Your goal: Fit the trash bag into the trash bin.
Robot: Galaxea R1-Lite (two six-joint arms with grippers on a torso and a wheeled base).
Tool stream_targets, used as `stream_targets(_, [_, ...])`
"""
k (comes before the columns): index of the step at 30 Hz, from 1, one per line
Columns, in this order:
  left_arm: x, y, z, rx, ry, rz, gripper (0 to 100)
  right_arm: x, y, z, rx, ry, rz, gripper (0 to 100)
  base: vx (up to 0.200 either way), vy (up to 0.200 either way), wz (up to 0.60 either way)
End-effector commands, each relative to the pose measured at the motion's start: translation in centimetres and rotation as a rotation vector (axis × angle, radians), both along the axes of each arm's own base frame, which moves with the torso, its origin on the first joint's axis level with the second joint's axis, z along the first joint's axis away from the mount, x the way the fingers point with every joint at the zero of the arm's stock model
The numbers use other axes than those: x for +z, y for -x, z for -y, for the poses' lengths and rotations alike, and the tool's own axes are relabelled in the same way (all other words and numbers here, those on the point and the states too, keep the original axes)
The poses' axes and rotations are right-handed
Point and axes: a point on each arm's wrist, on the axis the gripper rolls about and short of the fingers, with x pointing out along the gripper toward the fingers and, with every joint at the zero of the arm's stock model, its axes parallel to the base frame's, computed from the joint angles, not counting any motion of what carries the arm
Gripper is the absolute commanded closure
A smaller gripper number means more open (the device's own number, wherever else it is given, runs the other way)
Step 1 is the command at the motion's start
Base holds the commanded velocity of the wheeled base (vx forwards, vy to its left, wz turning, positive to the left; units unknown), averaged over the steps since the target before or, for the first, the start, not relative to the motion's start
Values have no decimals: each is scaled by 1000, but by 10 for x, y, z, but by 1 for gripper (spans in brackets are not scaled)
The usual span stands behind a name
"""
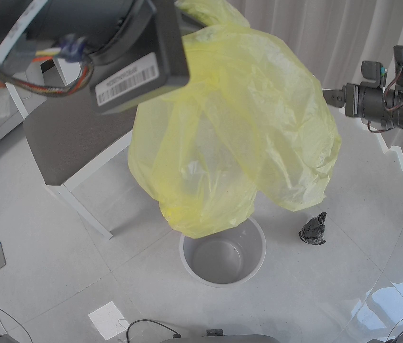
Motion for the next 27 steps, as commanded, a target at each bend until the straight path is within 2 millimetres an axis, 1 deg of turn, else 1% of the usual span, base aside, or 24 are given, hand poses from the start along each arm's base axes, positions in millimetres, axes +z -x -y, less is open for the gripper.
stream_targets(1, [0,0,1,0,0,0,100,-25,19,3,12,42,-69,0,0,0,0])
stream_targets(5, [1,0,-2,2,10,3,100,-23,38,15,-11,45,-61,0,0,0,0])
stream_targets(7, [2,1,-2,2,17,6,100,-20,48,18,-11,48,-51,0,0,0,0])
stream_targets(9, [3,1,-2,2,20,7,100,-20,52,18,-11,49,-48,0,0,0,0])
stream_targets(12, [3,1,-2,3,24,9,100,-21,61,20,-8,55,-44,0,0,0,0])
stream_targets(15, [6,3,-7,3,32,13,100,-18,73,22,-8,54,-28,0,0,0,0])
stream_targets(17, [8,3,-10,8,41,17,100,-17,87,24,-7,51,-19,0,0,0,0])
stream_targets(19, [9,3,-12,11,48,18,100,-21,101,25,0,53,-22,0,0,0,0])
stream_targets(21, [8,3,-11,11,46,18,100,-25,110,26,4,60,-28,0,0,0,0])
stream_targets(23, [8,2,-11,13,48,17,100,-29,113,26,11,73,-33,0,0,0,0])
stream_targets(27, [9,3,-12,13,49,17,100,-32,113,26,15,88,-36,0,0,0,0])
